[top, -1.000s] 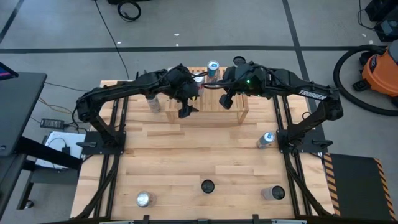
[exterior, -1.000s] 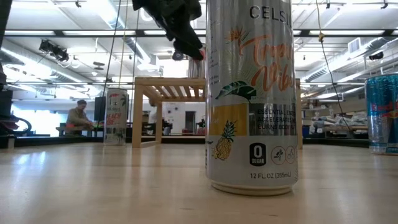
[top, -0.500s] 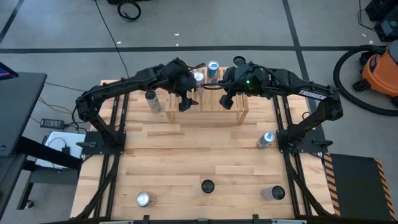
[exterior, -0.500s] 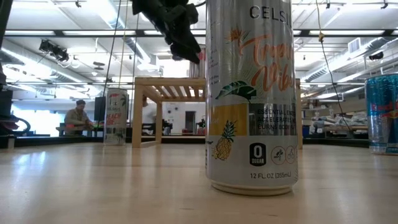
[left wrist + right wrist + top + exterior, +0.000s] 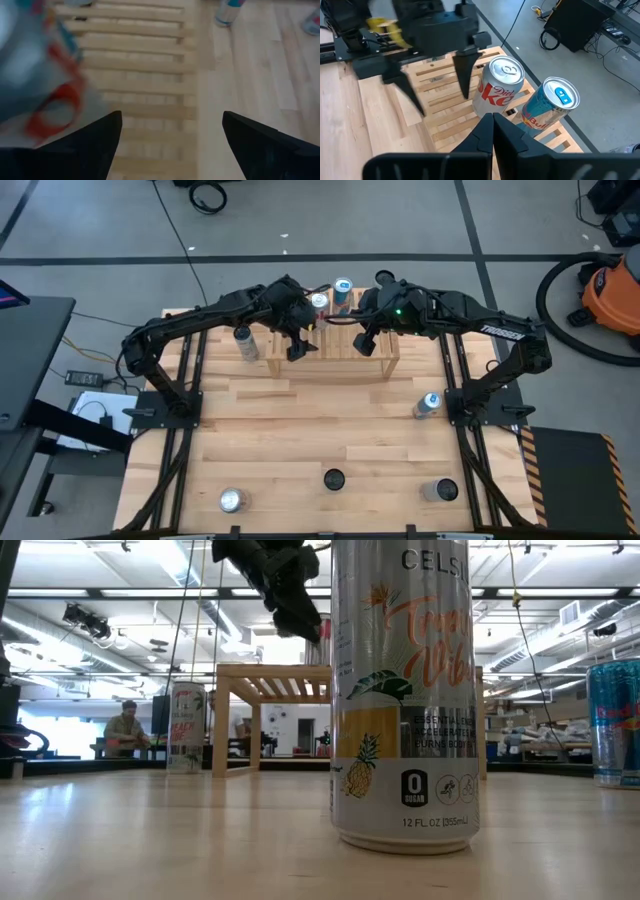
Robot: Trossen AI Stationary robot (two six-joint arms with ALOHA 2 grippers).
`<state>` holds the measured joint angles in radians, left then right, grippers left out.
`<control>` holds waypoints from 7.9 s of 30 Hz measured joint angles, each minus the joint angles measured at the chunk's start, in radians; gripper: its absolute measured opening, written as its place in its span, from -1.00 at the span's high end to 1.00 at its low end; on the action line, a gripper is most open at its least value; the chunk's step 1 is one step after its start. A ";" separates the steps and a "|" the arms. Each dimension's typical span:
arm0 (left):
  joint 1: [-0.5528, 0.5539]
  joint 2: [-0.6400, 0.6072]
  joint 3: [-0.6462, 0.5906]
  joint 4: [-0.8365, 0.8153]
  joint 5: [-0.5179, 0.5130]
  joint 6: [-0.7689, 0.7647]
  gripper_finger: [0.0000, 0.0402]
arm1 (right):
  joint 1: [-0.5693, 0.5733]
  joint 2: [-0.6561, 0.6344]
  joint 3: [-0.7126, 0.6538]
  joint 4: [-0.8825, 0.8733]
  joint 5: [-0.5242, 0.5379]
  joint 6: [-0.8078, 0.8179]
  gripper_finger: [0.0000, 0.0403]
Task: Place canned beverage on shelf
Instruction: Put the right silver soda can on the shelf
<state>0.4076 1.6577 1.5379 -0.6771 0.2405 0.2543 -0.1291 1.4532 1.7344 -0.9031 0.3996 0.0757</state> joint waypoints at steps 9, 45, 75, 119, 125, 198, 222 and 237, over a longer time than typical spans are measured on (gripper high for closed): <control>-0.068 0.000 0.000 0.110 0.000 0.005 -0.77 | 0.000 0.000 0.000 -0.013 0.000 0.000 0.94; -0.014 0.070 0.000 0.181 -0.121 -0.060 -0.77 | -0.002 0.001 -0.001 -0.024 -0.035 0.000 0.93; 0.062 -0.305 0.000 -0.107 -0.136 -0.016 -0.77 | -0.005 0.085 -0.022 0.170 -0.029 -0.213 0.20; 0.129 -0.303 0.000 0.161 -0.134 -0.196 -0.77 | 0.006 0.117 -0.022 0.160 0.070 -0.199 -0.31; 0.187 -0.285 0.000 0.217 -0.061 -0.123 -0.77 | 0.006 0.117 -0.022 0.159 0.070 -0.199 -0.30; 0.252 0.048 0.000 0.424 0.174 -0.008 -0.77 | 0.005 0.116 -0.022 0.048 0.069 -0.209 -0.29; 0.256 0.078 0.000 0.417 0.175 -0.002 -0.72 | 0.005 0.116 -0.022 0.048 0.069 -0.209 -0.28; 0.256 0.077 0.001 0.406 0.177 -0.004 -0.50 | 0.006 0.116 -0.022 0.048 0.069 -0.209 -0.28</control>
<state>0.6636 1.7344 1.5391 -0.2713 0.4179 0.2501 -0.1235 1.5692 1.7126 -0.8553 0.4690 -0.1337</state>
